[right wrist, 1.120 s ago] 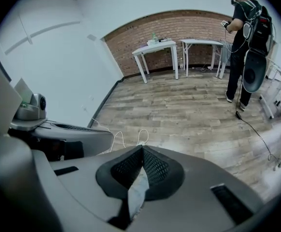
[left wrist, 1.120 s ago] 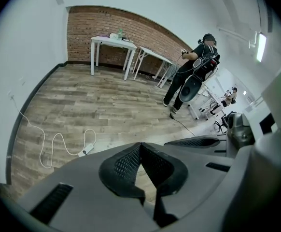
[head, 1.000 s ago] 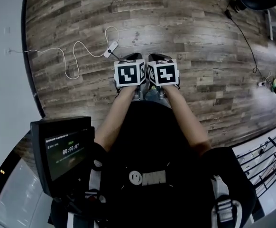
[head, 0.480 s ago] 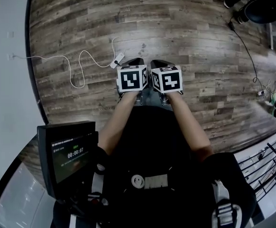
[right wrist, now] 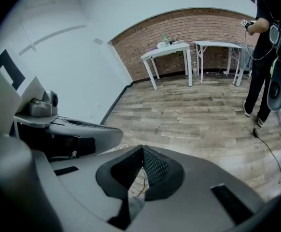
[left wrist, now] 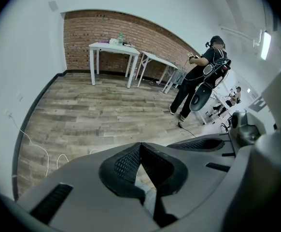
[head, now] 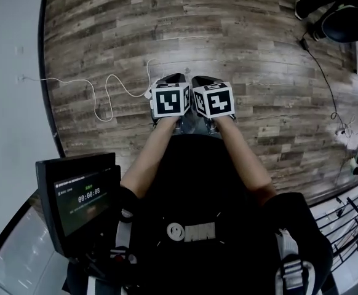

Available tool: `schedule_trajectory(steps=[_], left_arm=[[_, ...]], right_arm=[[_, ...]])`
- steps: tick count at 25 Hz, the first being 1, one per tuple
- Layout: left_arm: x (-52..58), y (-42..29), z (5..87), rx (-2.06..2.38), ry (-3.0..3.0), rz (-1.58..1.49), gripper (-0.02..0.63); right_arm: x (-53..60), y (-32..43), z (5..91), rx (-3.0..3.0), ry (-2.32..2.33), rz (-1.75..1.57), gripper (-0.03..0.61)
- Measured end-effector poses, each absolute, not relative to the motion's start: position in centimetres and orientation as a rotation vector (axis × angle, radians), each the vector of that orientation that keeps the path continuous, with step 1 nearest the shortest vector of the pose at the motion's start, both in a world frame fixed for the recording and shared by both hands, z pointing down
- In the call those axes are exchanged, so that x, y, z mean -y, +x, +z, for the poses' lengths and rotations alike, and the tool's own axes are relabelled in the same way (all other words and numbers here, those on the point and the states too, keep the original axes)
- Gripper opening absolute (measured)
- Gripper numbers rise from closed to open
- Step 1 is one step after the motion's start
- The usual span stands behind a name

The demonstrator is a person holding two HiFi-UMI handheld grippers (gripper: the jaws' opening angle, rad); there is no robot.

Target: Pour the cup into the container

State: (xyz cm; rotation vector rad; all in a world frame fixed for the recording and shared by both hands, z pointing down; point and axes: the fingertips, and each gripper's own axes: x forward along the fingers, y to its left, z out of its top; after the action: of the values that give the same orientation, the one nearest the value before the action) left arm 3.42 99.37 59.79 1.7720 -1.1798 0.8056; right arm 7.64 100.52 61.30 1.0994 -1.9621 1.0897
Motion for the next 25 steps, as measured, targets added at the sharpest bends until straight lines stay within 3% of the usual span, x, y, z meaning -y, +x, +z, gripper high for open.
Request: schedule_trajectory(steps=[12, 25], left_arm=[[-91.2, 8.6, 60.3, 1.182, 1.758, 0.867, 0.0], [-82.4, 5.1, 60.4, 1.144, 1.75, 0.801, 0.0]], right_arm=[[-93.0, 12.3, 62.2, 1.988, 1.061, 1.183, 0.005], [-83.8, 8.6, 61.7, 1.973, 1.054, 1.137, 0.005]])
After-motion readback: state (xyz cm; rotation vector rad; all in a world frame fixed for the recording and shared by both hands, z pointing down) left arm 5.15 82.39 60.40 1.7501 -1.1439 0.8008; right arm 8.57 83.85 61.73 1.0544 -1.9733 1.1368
